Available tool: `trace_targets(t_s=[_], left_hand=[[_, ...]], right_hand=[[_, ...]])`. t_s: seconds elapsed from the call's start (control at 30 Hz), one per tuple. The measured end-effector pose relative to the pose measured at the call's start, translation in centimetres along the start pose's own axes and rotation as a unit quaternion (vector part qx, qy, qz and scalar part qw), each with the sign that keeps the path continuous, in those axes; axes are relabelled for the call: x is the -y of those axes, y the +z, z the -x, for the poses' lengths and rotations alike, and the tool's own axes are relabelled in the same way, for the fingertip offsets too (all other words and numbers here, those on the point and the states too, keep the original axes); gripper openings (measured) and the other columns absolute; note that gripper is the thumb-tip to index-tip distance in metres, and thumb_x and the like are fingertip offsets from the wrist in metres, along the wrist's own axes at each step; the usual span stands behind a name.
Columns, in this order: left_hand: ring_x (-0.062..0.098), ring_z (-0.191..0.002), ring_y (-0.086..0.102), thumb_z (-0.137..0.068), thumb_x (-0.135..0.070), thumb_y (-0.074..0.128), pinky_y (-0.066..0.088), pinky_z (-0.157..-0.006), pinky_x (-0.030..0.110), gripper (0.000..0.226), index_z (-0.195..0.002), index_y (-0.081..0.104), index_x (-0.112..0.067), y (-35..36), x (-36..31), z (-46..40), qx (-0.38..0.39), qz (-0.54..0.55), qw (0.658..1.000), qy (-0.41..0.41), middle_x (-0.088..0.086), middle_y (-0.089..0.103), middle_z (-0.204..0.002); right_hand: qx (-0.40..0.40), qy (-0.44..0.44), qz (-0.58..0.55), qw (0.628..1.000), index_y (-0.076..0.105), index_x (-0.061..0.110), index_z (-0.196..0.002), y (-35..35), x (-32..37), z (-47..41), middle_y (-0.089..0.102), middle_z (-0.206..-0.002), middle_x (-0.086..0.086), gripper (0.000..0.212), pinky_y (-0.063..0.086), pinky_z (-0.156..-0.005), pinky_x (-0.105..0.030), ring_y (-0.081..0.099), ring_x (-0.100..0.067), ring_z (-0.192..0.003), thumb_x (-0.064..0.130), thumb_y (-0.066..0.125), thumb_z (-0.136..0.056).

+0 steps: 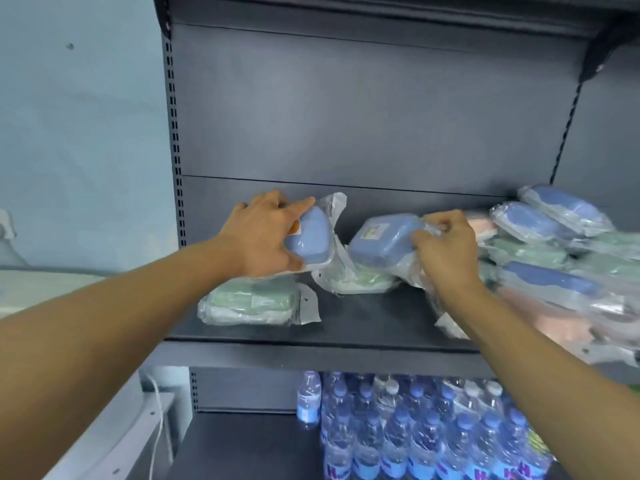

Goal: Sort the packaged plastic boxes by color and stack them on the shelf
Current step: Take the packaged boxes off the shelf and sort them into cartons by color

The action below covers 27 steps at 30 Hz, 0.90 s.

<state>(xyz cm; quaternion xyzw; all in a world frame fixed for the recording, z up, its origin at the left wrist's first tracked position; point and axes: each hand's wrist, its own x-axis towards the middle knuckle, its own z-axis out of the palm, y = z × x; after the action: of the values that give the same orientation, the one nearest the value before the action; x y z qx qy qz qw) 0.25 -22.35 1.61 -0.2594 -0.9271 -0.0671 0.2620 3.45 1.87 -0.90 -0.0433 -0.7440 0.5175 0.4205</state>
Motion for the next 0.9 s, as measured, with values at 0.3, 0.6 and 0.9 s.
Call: trace_targets(t_s=[0.3,0.6,0.9], left_hand=[[0.022,-0.124,0.039,-0.074,-0.061,0.062,0.029,-0.103,0.037,0.084,-0.146,0.026,-0.039,0.1,-7.0,10.2,0.034,-0.075,0.996,-0.034,-0.004,0.045,-0.133],[0.021,-0.123,0.043,-0.073,-0.060,0.065,0.032,-0.100,0.034,0.082,-0.143,0.031,-0.033,0.2,-7.5,14.6,0.085,-0.053,0.992,-0.076,-0.007,0.050,-0.131],[0.018,-0.118,0.043,-0.071,-0.053,0.073,0.032,-0.097,0.029,0.082,-0.139,0.035,-0.027,1.1,-6.5,19.5,0.133,-0.003,0.986,-0.100,-0.008,0.050,-0.132]], right_hand=[[0.146,0.122,0.031,0.981,0.043,0.012,-0.080,-0.8,-4.7,5.1,0.041,-0.065,-0.002,0.006,0.029,-0.045,-0.025,0.039,-0.019,-0.058,0.010,0.044,-0.085],[0.284,-0.084,0.340,0.892,0.034,0.017,-0.141,-0.3,-3.3,6.8,0.026,-0.148,-0.017,0.066,0.026,-0.109,-0.042,0.025,-0.036,-0.135,0.056,0.046,-0.089],[0.269,-0.071,0.407,0.870,0.035,0.015,-0.136,0.7,-2.7,7.8,0.039,-0.134,-0.026,0.070,0.033,-0.098,-0.044,0.036,-0.042,-0.123,0.050,0.062,-0.081]])
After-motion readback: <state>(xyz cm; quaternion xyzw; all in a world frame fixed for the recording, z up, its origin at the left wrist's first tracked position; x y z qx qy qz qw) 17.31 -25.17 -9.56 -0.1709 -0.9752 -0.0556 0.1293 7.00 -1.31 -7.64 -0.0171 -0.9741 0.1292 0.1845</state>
